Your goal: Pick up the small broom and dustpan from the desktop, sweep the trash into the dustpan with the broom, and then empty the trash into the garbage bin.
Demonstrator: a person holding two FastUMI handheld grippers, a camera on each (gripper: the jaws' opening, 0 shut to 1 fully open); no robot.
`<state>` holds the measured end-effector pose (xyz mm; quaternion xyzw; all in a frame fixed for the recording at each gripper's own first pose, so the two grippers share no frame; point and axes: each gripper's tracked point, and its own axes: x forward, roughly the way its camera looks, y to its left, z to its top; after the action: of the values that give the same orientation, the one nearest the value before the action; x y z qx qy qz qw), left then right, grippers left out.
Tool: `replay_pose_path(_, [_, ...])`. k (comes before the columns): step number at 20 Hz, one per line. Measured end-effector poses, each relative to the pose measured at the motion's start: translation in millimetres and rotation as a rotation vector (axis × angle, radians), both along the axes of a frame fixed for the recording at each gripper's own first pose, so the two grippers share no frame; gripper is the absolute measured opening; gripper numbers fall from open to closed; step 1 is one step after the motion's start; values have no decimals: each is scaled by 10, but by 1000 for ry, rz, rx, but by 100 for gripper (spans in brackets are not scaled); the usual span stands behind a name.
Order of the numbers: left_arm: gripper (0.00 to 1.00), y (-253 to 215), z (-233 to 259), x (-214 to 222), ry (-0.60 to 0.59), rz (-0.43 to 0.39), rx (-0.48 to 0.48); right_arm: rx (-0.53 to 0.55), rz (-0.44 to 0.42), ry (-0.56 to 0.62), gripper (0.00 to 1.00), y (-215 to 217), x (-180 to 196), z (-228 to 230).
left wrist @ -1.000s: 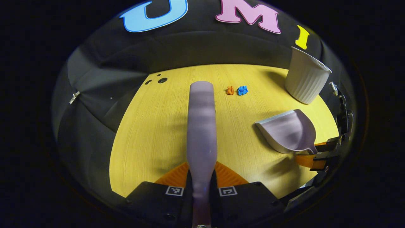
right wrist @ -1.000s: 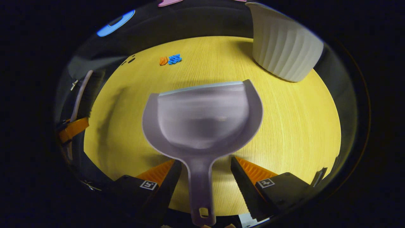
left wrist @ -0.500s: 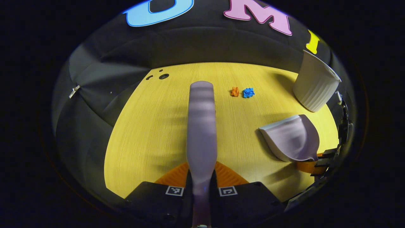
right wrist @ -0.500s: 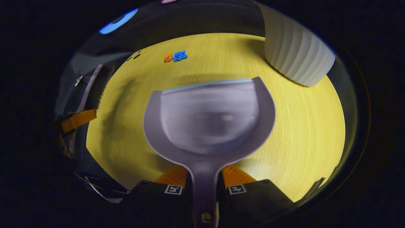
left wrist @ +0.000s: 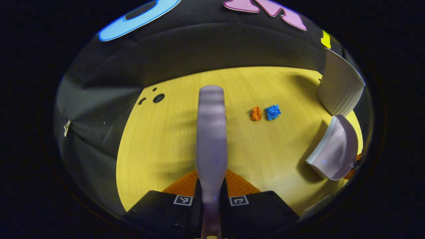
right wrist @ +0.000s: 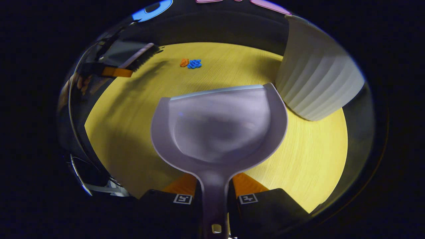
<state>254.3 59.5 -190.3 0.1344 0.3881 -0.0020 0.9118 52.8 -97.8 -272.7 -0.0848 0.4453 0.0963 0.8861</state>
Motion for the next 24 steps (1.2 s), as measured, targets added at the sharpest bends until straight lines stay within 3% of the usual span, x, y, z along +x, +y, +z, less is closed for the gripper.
replay_pose_path(3, [22, -94, -142, 410, 32, -113, 87, 2, 19, 22, 36, 35, 10, -67])
replay_pose_path(5, [26, -223, -209, 657, 49, -225, 154, 7, 33, 18, 36, 86, 31, -83])
replay_pose_path(8, [27, -368, -254, 894, 74, -306, 252, 14, 47, 2, 36, 110, 41, -91])
replay_pose_path(14, [27, -801, -289, 892, 151, -612, 344, 19, 58, 66, 36, 45, -60, -225])
replay_pose_path(16, [30, -957, -285, 773, 176, -672, 319, 38, 55, 83, 36, 71, -62, -191])
replay_pose_path(19, [27, -1167, -381, 463, 237, -724, 248, 56, 49, 103, 36, 83, -47, -229])
replay_pose_path(24, [30, -1578, -536, -257, 364, -840, 158, 48, 58, 97, 36, 52, -86, -234])
